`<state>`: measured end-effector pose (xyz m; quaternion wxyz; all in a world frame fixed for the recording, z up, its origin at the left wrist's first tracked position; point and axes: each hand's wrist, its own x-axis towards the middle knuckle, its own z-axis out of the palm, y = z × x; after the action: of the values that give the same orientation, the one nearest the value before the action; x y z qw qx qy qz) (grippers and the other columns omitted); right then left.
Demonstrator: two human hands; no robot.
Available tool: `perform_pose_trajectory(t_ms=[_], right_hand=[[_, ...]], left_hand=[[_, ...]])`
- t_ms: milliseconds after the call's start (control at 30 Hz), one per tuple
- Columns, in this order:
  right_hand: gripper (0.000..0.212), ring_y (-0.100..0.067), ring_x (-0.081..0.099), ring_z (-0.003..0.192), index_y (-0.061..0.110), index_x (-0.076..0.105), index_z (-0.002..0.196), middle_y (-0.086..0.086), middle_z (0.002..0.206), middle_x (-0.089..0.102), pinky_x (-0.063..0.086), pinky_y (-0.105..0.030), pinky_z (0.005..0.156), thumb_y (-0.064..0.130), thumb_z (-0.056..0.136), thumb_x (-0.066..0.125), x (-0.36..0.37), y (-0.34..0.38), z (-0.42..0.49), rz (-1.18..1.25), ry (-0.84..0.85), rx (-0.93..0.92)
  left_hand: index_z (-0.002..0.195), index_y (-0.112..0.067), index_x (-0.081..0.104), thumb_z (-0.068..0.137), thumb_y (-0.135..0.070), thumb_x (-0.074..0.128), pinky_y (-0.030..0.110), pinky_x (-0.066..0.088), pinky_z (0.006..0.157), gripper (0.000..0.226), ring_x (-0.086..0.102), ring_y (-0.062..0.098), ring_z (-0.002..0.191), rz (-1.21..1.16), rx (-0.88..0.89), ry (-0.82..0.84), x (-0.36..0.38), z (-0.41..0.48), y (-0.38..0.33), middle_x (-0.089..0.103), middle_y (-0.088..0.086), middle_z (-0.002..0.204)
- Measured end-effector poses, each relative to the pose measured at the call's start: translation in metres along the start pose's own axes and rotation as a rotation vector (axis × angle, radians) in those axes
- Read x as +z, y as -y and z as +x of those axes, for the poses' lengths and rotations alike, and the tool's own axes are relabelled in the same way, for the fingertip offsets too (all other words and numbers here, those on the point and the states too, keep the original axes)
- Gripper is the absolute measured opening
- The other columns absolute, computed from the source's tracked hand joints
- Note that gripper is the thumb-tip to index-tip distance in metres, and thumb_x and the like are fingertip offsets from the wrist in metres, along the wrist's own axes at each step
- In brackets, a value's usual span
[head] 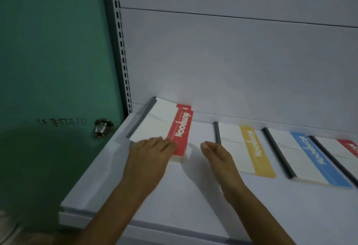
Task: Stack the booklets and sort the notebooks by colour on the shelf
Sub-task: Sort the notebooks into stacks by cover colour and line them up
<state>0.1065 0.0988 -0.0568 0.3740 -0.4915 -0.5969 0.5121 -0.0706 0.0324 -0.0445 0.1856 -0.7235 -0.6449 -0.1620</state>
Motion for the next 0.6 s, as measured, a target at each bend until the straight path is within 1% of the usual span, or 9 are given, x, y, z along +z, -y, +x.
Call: perform_pose_trajectory(t_ms=[67, 100, 200, 300, 367, 433, 500, 533, 600], right_hand=[[0.047, -0.016, 0.058, 0.111, 0.018, 0.056, 0.124, 0.003, 0.122, 0.061, 0.045, -0.037, 0.101, 0.048, 0.088, 0.055, 0.013, 0.008, 0.007, 0.137, 0.052, 0.112], [0.042, -0.020, 0.062, 0.109, 0.017, 0.058, 0.121, 0.001, 0.117, 0.065, 0.046, -0.044, 0.102, 0.043, 0.089, 0.056, 0.017, 0.010, 0.009, 0.176, 0.081, 0.135], [0.026, -0.019, 0.070, 0.093, 0.017, 0.060, 0.115, 0.001, 0.103, 0.073, 0.053, -0.043, 0.092, 0.031, 0.093, 0.057, 0.029, 0.012, 0.009, 0.189, 0.067, 0.166], [0.021, -0.017, 0.070, 0.090, 0.022, 0.059, 0.112, 0.002, 0.100, 0.073, 0.055, -0.037, 0.085, 0.032, 0.094, 0.055, 0.035, 0.007, 0.005, 0.187, 0.000, 0.202], [0.020, -0.017, 0.069, 0.091, 0.021, 0.058, 0.112, 0.001, 0.101, 0.072, 0.055, -0.036, 0.083, 0.031, 0.095, 0.054, 0.038, 0.009, 0.003, 0.187, -0.050, 0.202], [0.019, -0.017, 0.067, 0.091, 0.021, 0.056, 0.113, 0.002, 0.102, 0.069, 0.055, -0.035, 0.079, 0.030, 0.097, 0.052, 0.041, 0.012, 0.001, 0.181, -0.093, 0.193], [0.018, -0.017, 0.066, 0.091, 0.021, 0.055, 0.114, 0.002, 0.102, 0.067, 0.053, -0.033, 0.074, 0.027, 0.097, 0.051, 0.043, 0.014, -0.001, 0.173, -0.142, 0.164], [0.017, -0.017, 0.065, 0.091, 0.021, 0.054, 0.114, 0.003, 0.102, 0.067, 0.052, -0.033, 0.073, 0.026, 0.098, 0.051, 0.043, 0.014, -0.002, 0.177, -0.173, 0.152], [0.015, -0.019, 0.066, 0.089, 0.022, 0.055, 0.112, 0.002, 0.099, 0.067, 0.052, -0.034, 0.073, 0.023, 0.098, 0.050, 0.042, 0.012, -0.005, 0.208, -0.234, 0.139]], left_hand=[[0.099, -0.019, 0.073, 0.067, -0.030, 0.084, 0.034, 0.056, 0.071, 0.036, 0.069, 0.019, 0.085, -0.120, 0.089, -0.114, -0.002, -0.008, -0.008, 0.073, 0.000, 0.096], [0.099, -0.022, 0.072, 0.073, -0.040, 0.077, 0.031, 0.056, 0.071, 0.032, 0.068, 0.015, 0.085, -0.194, 0.108, -0.130, -0.005, -0.011, -0.011, 0.073, -0.004, 0.096], [0.106, -0.023, 0.070, 0.087, -0.055, 0.048, 0.024, 0.052, 0.076, 0.043, 0.067, 0.010, 0.091, -0.461, -0.052, -0.225, -0.011, -0.011, 0.007, 0.072, -0.007, 0.103], [0.125, -0.021, 0.058, 0.095, -0.047, 0.043, 0.030, 0.046, 0.085, 0.042, 0.057, 0.018, 0.113, -0.513, -0.313, -0.284, -0.009, 0.013, 0.045, 0.062, -0.001, 0.125], [0.144, -0.020, 0.034, 0.095, -0.042, 0.047, 0.042, 0.040, 0.099, 0.055, 0.041, 0.023, 0.131, -0.550, -0.484, -0.115, 0.000, 0.033, 0.068, 0.044, 0.002, 0.145], [0.150, -0.020, 0.016, 0.094, -0.046, 0.048, 0.048, 0.034, 0.107, 0.070, 0.034, 0.027, 0.137, -0.673, -0.609, 0.135, 0.011, 0.041, 0.080, 0.032, 0.004, 0.152], [0.145, -0.021, 0.027, 0.093, -0.051, 0.044, 0.049, 0.039, 0.103, 0.062, 0.045, 0.028, 0.128, -0.783, -0.647, 0.252, 0.022, 0.041, 0.085, 0.044, 0.004, 0.145], [0.138, -0.023, 0.036, 0.094, -0.052, 0.041, 0.048, 0.042, 0.099, 0.053, 0.051, 0.027, 0.120, -0.788, -0.643, 0.263, 0.025, 0.039, 0.086, 0.052, 0.003, 0.137], [0.128, -0.024, 0.044, 0.096, -0.049, 0.037, 0.046, 0.046, 0.093, 0.041, 0.056, 0.026, 0.110, -0.765, -0.612, 0.263, 0.025, 0.036, 0.087, 0.059, 0.001, 0.126]])
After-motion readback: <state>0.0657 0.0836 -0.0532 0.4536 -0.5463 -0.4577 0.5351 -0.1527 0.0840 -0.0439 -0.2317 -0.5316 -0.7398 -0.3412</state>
